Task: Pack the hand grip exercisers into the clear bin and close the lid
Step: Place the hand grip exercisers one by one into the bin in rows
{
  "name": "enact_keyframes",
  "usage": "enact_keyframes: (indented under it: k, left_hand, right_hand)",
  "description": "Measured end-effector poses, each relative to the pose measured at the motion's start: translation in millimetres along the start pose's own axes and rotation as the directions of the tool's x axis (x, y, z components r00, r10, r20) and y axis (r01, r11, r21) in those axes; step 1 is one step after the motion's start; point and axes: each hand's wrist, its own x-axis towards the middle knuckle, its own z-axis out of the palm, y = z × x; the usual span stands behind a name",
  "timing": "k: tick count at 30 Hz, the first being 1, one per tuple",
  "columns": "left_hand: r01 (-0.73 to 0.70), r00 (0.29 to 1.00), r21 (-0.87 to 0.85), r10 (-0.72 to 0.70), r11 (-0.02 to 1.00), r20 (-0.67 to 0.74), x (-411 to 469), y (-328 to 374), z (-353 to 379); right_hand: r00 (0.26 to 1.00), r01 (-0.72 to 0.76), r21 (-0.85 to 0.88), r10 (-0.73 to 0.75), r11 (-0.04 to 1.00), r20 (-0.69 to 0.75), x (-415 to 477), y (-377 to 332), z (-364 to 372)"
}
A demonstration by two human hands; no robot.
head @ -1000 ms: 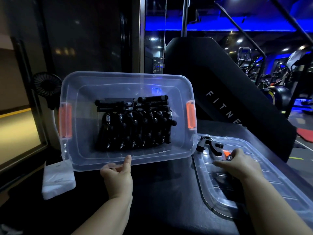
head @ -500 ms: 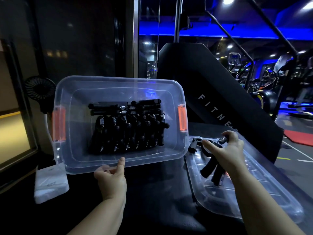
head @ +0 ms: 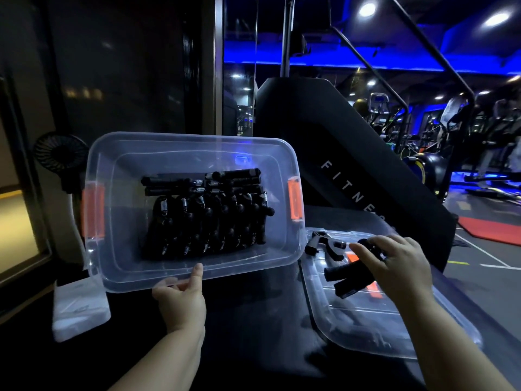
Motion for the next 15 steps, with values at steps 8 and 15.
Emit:
enact_keyframes:
  k: [8,15]
  left_hand:
    - [0.024,1.000,0.020,-0.023,1.000,-0.007,-2.3,2.9,-0.2]
    - [0.026,1.000,0.021,-0.026,0.999,-0.004,-2.3,2.6,-0.2]
  right_hand:
    - [0.985,0.023,-0.071,-0.011,0.997,0.171,0.6,0.4,-1.0]
    - [0.959,-0.072,-0.076,0.090,0.995,0.270,-0.8,-1.6,-2.3]
